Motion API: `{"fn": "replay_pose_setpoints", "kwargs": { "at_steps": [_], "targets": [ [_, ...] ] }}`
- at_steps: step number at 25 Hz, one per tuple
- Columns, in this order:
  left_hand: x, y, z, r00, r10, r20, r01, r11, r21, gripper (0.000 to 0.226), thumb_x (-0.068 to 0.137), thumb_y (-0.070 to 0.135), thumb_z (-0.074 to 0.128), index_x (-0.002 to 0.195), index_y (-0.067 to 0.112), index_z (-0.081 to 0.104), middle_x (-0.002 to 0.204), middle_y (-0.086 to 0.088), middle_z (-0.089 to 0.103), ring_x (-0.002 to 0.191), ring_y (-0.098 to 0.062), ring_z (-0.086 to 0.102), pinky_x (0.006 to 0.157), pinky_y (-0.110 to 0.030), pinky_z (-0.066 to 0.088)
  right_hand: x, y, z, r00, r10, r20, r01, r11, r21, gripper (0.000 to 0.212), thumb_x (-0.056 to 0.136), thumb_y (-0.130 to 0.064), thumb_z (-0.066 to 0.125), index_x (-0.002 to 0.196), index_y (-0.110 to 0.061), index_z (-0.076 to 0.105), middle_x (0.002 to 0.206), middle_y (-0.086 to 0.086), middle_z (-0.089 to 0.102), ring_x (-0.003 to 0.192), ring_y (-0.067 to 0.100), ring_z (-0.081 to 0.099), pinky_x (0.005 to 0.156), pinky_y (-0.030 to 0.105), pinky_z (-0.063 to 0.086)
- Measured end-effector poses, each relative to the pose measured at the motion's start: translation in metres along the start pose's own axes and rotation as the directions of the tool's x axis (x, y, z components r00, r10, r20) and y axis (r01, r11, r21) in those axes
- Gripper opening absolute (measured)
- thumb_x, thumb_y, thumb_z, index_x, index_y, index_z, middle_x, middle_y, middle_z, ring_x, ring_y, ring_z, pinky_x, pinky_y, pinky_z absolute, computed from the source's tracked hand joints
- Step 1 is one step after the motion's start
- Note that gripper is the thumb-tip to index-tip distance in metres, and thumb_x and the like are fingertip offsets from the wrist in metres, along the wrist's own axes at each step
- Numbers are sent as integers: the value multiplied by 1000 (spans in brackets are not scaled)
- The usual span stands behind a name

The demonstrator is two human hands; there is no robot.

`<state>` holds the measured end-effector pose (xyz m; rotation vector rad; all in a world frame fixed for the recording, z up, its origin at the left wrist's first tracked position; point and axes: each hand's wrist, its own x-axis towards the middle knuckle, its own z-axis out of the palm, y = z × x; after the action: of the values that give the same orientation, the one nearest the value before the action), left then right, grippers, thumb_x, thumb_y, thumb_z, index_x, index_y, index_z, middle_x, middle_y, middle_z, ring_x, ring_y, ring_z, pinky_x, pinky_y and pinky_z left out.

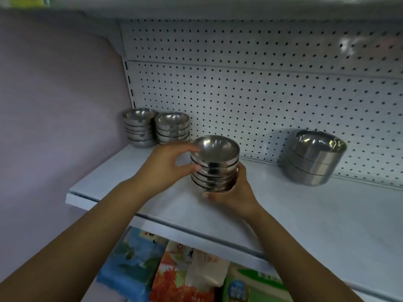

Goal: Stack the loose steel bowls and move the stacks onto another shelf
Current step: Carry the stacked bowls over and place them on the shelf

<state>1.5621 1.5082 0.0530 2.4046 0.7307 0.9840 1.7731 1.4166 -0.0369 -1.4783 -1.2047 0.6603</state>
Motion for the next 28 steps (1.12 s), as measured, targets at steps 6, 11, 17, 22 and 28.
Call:
{"fn": "replay_pose_setpoints", "kwargs": {
  "at_steps": [6,11,17,22,28],
  "targets": [
    [29,-35,21,997,73,8,-74,985,159,40,86,28,81,124,23,72,128,8,69,120,-11,63,104,-39,51,49,23,2,999,48,-26,-48,999,1,116,56,-19,103,141,-42,27,125,-16,62,109,-2,65,89,24,57],
    [51,-46,28,997,80,23,-84,959,272,48,86,19,80,132,17,67,135,-3,65,126,-25,59,105,-32,43,88,27,6,998,51,-49,-52,998,-27,125,48,-28,104,149,-36,30,132,-12,64,118,9,66,98,42,59],
    [75,-69,21,986,22,164,-93,891,444,66,85,21,81,145,13,54,151,-10,51,136,-32,51,109,-46,46,134,28,9,997,57,-48,-61,995,-82,113,46,-27,103,140,-33,42,128,-10,66,115,11,67,93,35,60],
    [91,-73,22,981,-28,192,-72,867,492,68,89,26,77,150,15,49,157,-7,45,140,-29,46,114,-40,40,145,17,14,987,141,-73,-151,973,-174,129,52,-30,102,156,-26,25,141,3,36,121,16,43,107,41,48],
    [96,-73,23,982,-18,190,-77,873,481,61,90,28,76,146,14,54,152,-7,50,136,-29,50,109,-44,44,150,17,13,992,107,-74,-120,971,-206,137,53,-28,102,159,-24,16,150,9,34,140,27,41,112,49,46]
  ]
}}
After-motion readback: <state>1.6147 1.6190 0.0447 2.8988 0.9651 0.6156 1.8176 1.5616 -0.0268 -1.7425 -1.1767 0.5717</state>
